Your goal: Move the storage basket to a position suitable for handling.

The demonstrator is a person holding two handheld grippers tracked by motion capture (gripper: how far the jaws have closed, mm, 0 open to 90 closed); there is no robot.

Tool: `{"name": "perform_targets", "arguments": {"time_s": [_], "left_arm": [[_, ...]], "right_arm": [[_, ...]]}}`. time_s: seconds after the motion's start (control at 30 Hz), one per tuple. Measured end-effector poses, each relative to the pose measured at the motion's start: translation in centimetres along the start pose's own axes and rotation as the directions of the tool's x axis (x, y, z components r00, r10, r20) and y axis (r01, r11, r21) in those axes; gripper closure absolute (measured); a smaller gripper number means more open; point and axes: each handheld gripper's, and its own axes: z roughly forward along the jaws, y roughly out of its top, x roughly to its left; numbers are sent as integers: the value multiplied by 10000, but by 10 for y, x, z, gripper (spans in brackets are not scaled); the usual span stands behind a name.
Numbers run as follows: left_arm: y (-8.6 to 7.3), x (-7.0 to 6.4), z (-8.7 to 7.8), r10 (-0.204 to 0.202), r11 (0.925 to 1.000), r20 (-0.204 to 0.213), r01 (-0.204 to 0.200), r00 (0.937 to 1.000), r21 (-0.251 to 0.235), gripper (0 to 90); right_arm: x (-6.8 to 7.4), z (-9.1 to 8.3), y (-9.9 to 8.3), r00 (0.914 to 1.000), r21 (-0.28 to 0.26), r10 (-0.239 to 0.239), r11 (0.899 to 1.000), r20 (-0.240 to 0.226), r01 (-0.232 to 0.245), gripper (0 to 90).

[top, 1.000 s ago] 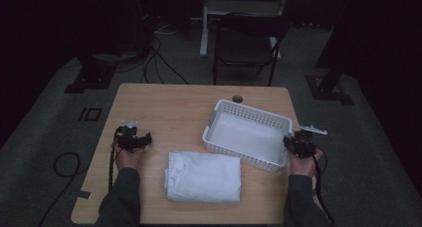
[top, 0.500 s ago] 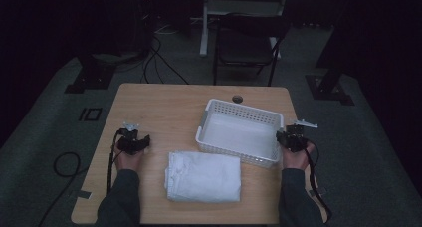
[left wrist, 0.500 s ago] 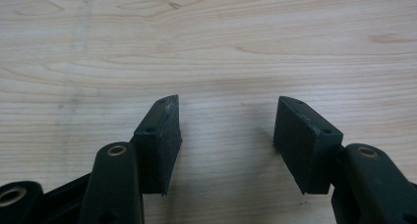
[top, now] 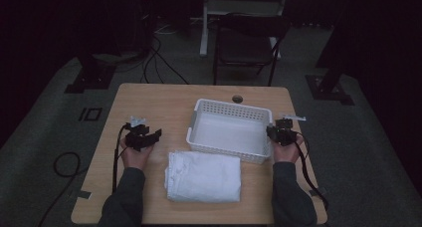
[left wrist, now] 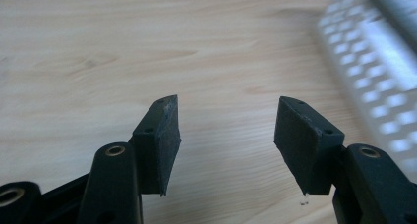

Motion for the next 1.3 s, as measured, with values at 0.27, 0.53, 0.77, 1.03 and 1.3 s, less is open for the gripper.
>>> {"name": "perform_targets", "arguments": {"time_s": [0.27,0.53,0.77,1.03,1.3], "left_arm": [[21,-36,-3,387,9988,786,-362,9962,-326,427],[26,-56,8,727,9973,915,-717,9932,-140,432],[24,-56,13,796,9967,831,-806,9934,91,457],[21,-48,12,553,9983,501,-562,9972,178,488],[15,-42,10,410,9983,467,-428,9981,385,583]], "right_arm": [[16,9,7,9989,-102,-255,9996,-400,251,718],[26,18,9,9924,-402,-646,9973,-1048,607,717],[36,23,14,9864,-542,-1022,9939,-1284,959,717],[51,33,23,9737,-420,-1554,9877,-1668,1504,692],[56,14,18,9572,-559,-1983,9801,-2109,1907,546]]}}
